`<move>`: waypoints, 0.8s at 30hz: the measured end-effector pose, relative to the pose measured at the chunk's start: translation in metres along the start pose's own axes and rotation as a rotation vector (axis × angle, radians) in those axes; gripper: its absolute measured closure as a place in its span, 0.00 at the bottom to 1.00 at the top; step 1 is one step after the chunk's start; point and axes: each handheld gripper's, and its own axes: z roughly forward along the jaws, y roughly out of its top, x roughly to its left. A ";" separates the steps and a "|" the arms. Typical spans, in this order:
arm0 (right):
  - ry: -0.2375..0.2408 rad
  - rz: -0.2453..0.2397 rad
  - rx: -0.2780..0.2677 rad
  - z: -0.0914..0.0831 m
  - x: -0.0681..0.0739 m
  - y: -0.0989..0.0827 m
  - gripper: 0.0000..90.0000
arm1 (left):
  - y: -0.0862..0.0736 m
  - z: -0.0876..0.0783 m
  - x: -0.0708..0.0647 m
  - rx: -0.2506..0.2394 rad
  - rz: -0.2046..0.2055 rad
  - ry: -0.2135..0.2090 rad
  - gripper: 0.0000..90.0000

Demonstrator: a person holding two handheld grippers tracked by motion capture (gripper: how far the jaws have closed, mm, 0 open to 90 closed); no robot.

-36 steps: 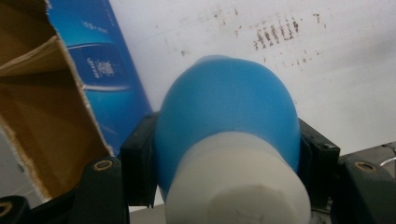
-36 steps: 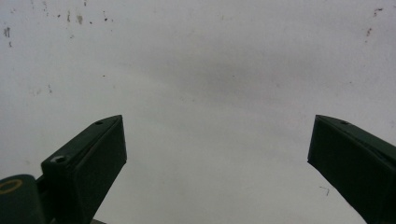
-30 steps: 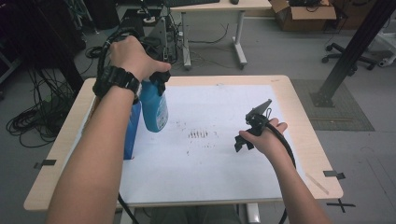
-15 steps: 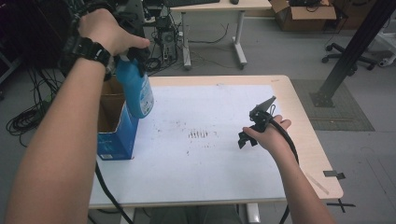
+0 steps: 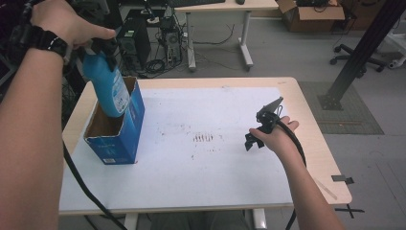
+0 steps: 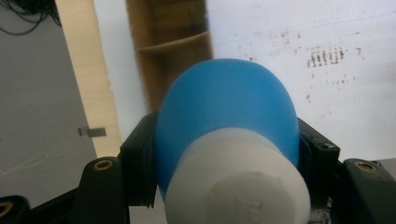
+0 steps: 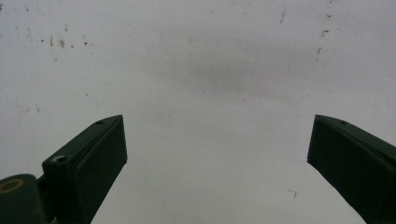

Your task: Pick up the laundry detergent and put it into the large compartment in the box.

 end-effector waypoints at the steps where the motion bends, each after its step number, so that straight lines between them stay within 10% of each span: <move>1: -0.001 0.007 0.000 0.000 0.000 0.000 0.05 | -0.001 0.002 0.004 0.003 -0.008 0.001 0.42; 24: -0.009 0.005 0.008 0.004 -0.003 0.000 0.05 | -0.004 0.062 0.028 0.026 -0.052 0.006 0.42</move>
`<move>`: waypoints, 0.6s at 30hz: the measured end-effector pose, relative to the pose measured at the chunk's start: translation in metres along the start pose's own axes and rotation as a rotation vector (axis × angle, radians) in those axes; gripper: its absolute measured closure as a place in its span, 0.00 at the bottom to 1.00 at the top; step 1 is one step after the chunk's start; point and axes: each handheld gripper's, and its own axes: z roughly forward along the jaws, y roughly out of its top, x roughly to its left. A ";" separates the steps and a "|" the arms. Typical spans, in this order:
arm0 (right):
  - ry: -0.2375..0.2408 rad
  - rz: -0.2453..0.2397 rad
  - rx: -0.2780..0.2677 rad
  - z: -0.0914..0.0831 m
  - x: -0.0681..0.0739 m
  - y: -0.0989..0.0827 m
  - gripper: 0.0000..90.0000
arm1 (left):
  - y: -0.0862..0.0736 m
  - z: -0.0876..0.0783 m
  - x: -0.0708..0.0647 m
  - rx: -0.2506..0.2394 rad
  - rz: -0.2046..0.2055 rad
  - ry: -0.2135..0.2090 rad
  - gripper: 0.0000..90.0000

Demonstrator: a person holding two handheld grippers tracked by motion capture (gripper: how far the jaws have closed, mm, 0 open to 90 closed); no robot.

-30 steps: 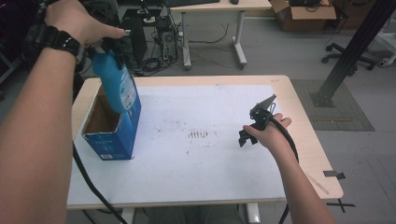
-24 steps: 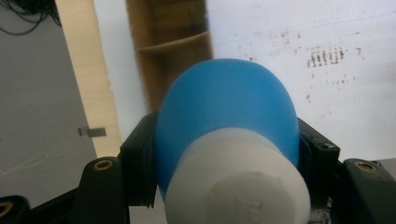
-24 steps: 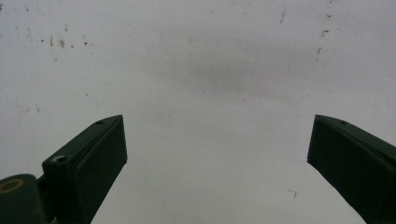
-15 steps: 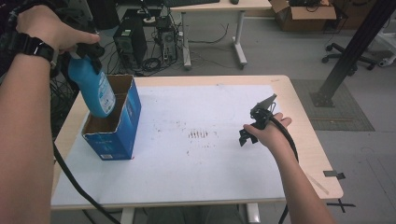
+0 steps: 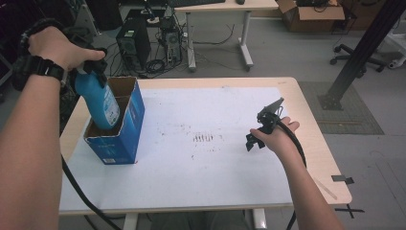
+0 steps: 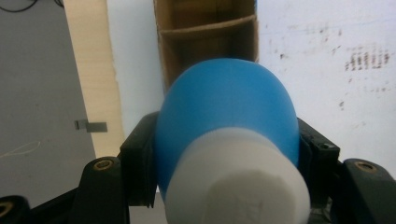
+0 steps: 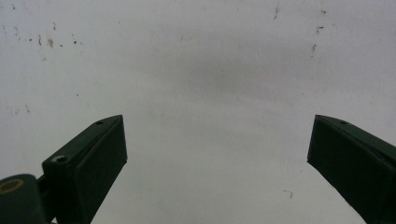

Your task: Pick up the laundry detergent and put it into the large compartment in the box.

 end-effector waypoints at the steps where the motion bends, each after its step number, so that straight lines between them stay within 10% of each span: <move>1: -0.002 0.002 0.000 0.000 0.000 0.000 0.05 | 0.000 0.003 0.000 0.005 -0.001 -0.003 0.42; 18: -0.005 0.000 0.012 0.007 0.001 -0.001 0.05 | -0.001 0.068 0.003 0.064 0.001 -0.021 0.42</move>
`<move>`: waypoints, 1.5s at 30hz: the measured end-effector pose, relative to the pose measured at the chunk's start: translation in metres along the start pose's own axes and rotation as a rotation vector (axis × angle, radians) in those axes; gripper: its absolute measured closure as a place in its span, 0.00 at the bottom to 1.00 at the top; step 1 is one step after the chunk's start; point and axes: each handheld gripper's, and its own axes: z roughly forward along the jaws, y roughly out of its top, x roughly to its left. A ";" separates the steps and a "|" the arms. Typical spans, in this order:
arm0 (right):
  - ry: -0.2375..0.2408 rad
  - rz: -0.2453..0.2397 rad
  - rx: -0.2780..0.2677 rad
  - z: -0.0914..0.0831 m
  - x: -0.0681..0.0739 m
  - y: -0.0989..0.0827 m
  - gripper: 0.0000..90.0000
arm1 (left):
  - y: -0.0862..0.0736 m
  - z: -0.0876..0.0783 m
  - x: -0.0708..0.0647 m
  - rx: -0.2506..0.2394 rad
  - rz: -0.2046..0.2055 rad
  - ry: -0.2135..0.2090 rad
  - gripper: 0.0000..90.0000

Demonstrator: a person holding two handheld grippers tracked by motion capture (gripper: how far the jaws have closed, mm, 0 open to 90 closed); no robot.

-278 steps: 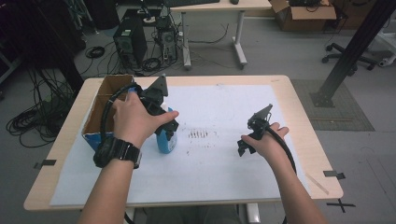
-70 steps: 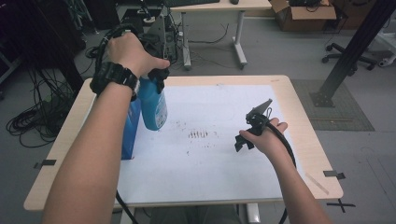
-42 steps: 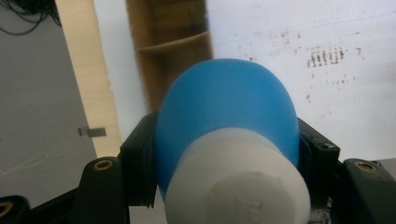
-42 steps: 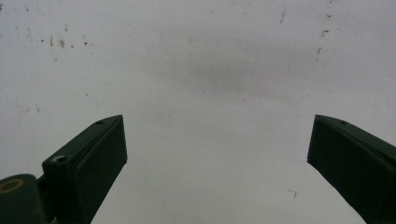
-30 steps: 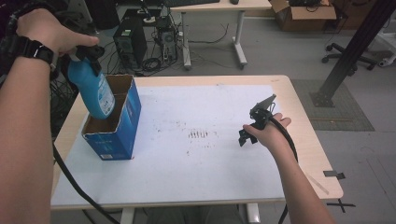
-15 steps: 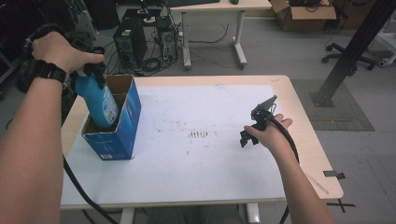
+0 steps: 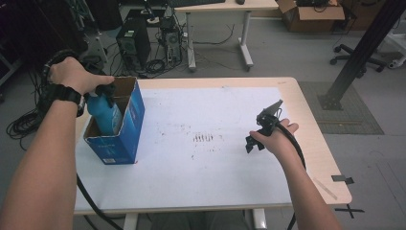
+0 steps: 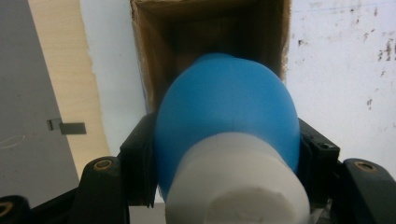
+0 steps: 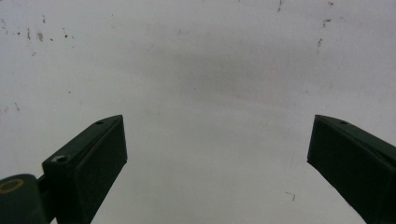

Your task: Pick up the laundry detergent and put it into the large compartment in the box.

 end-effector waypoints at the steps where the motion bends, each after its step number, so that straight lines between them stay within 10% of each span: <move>1: -0.003 0.000 0.001 0.001 0.000 0.000 0.05 | 0.000 0.003 0.000 0.000 -0.001 -0.002 0.42; 21: -0.012 -0.007 0.009 0.007 0.003 -0.001 0.06 | -0.002 0.051 0.002 0.047 -0.009 -0.012 0.42; 45: -0.010 -0.006 0.019 0.012 0.003 -0.002 0.06 | -0.002 0.068 0.003 0.064 -0.008 -0.014 0.41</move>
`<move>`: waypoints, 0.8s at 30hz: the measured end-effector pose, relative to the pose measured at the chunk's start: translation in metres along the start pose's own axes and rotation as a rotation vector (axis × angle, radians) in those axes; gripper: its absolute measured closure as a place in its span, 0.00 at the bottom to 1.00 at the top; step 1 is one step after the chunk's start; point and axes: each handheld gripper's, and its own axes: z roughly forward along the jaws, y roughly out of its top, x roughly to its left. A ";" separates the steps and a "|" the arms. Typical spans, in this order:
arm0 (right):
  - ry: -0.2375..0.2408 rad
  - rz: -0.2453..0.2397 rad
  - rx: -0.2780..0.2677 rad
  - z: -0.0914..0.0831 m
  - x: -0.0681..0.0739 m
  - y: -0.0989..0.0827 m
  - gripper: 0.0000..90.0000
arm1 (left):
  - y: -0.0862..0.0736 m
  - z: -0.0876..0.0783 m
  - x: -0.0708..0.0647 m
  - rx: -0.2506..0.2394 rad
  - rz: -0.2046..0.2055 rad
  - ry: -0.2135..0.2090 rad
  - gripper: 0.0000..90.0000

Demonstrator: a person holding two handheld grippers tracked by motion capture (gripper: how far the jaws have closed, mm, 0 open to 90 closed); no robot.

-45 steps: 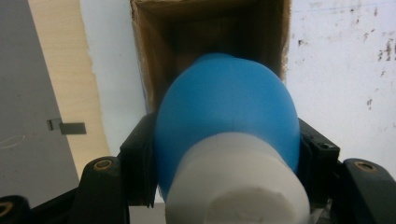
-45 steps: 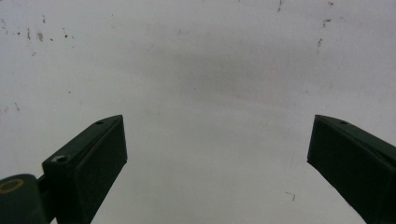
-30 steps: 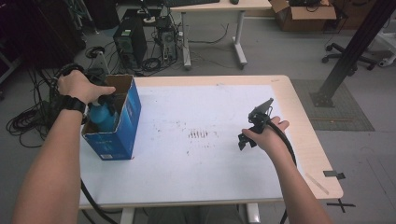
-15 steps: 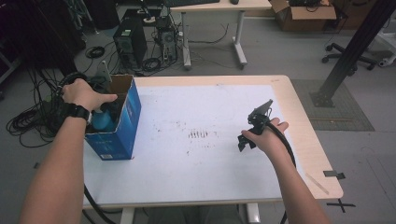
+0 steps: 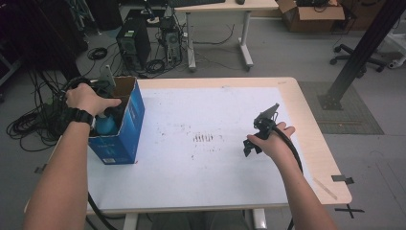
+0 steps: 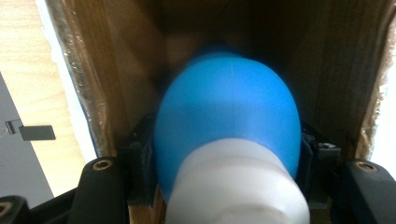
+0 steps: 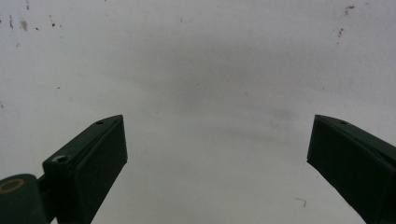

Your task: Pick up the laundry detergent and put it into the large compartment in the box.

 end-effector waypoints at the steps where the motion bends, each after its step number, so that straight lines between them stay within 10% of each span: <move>1: 0.002 0.003 0.000 0.000 0.000 0.000 0.06 | 0.000 0.000 0.000 0.002 0.002 0.001 0.41; 24: 0.009 0.000 -0.015 -0.004 -0.003 -0.004 0.06 | -0.001 -0.010 -0.007 0.007 0.012 0.019 0.32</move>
